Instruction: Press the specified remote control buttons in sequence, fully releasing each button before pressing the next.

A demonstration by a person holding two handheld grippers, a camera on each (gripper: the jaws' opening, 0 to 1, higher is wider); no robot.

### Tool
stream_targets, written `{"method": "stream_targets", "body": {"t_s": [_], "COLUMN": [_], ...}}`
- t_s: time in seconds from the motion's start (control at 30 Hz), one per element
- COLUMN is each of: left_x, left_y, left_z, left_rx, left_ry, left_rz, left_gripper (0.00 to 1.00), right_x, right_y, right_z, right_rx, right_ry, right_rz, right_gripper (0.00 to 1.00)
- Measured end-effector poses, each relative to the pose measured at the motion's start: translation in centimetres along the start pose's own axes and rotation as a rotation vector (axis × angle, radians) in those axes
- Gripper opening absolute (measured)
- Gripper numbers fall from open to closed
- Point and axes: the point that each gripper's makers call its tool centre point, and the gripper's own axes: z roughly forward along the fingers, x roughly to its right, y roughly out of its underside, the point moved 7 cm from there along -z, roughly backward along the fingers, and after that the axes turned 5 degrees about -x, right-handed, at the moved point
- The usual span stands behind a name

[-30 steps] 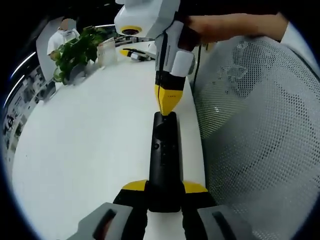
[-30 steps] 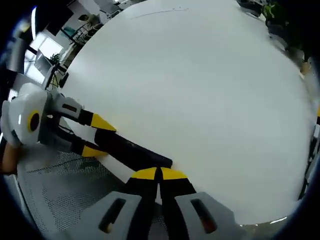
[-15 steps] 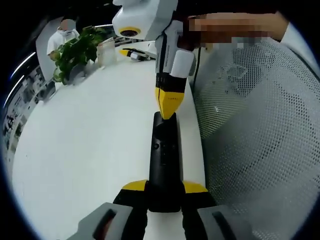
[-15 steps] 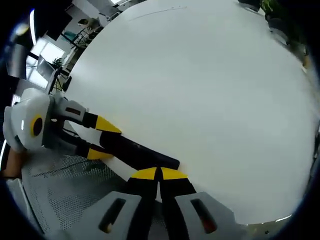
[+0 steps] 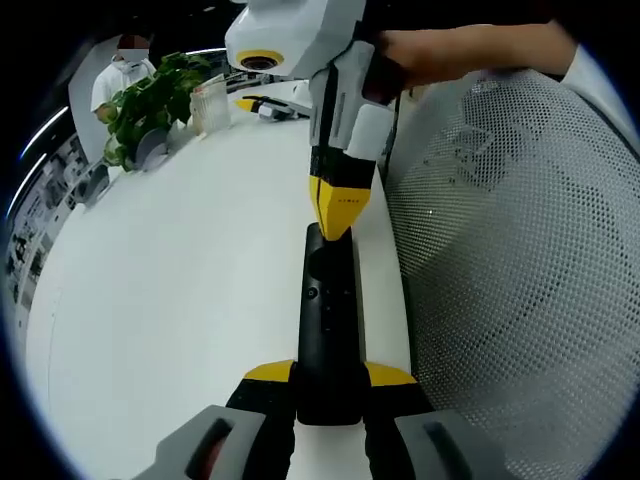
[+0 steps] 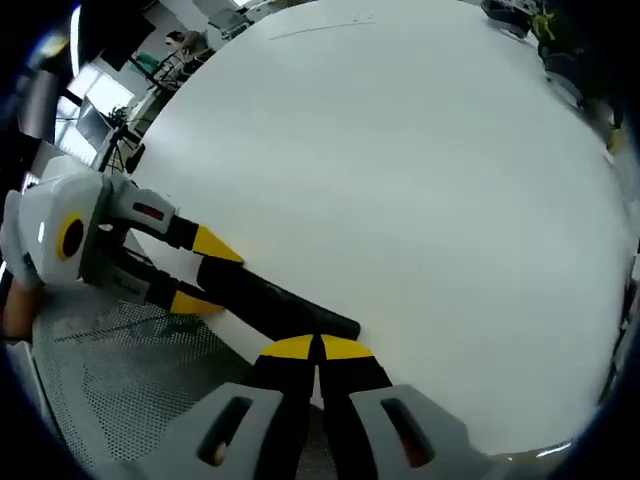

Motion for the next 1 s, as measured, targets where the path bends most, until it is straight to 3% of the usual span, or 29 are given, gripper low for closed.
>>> {"method": "stream_targets", "body": {"t_s": [0.17,0.53,0.73,1.0], "left_x": [0.0,0.03,0.04,0.08], "left_y": [-0.01,0.07,0.05,-0.02], "left_z": [0.02,0.02,0.0,0.0], "left_rx": [0.0,0.011,0.009,0.008], "left_ry": [0.0,-0.004,-0.005,-0.005], "left_rz": [-0.001,-0.01,-0.006,-0.003], "left_gripper": [0.25,0.25,0.25,0.25], "right_x": [-0.11,0.35,-0.23,-0.46], "right_y": [-0.12,-0.16,-0.4,-0.33], "right_z": [0.21,-0.03,-0.1,0.07], "right_rx": [-0.005,-0.004,0.01,0.001], "right_ry": [0.017,-0.039,-0.038,-0.068], "right_rz": [-0.036,0.057,0.015,0.027], "right_gripper": [0.0,0.0,0.0,0.0]}}
